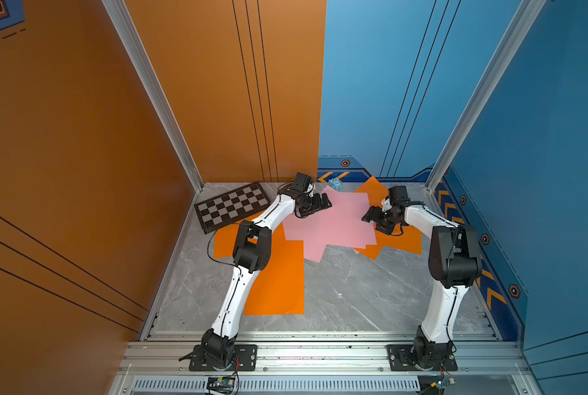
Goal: Sort the scattered colored papers by color
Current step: Pick up the colored paper.
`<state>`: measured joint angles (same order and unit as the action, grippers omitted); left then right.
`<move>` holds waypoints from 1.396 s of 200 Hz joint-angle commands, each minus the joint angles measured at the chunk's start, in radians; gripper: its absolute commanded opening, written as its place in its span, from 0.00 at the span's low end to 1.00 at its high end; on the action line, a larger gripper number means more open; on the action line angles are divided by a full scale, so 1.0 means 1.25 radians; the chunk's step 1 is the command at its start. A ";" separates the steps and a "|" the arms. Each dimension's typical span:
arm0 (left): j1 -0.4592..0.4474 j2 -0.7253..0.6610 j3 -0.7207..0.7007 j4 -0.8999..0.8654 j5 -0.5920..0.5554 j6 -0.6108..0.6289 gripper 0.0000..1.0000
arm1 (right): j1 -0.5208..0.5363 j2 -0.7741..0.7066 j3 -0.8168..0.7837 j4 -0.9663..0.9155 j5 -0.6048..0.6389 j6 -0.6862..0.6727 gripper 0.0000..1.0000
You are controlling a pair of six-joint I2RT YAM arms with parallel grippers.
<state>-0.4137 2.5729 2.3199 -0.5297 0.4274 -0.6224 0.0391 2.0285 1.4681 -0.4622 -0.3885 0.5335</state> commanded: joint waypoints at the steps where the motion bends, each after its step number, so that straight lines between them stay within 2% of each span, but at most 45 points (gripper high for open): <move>1: 0.007 0.030 0.035 -0.002 0.024 -0.048 0.98 | -0.014 0.019 0.030 -0.028 -0.005 -0.022 0.79; 116: -0.015 0.070 0.057 0.065 0.078 -0.122 0.98 | -0.030 0.148 0.104 -0.017 -0.102 -0.023 0.81; 228: -0.035 0.117 0.054 0.076 0.127 -0.168 0.98 | -0.029 0.122 0.018 0.158 -0.301 0.065 0.79; 279: -0.022 0.094 0.015 0.077 0.121 -0.165 0.98 | -0.051 0.043 -0.017 0.110 -0.162 0.019 0.80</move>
<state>-0.4454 2.6675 2.3768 -0.4099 0.5598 -0.8288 -0.0036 2.1555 1.4910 -0.2775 -0.6872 0.5812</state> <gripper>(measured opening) 0.981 0.794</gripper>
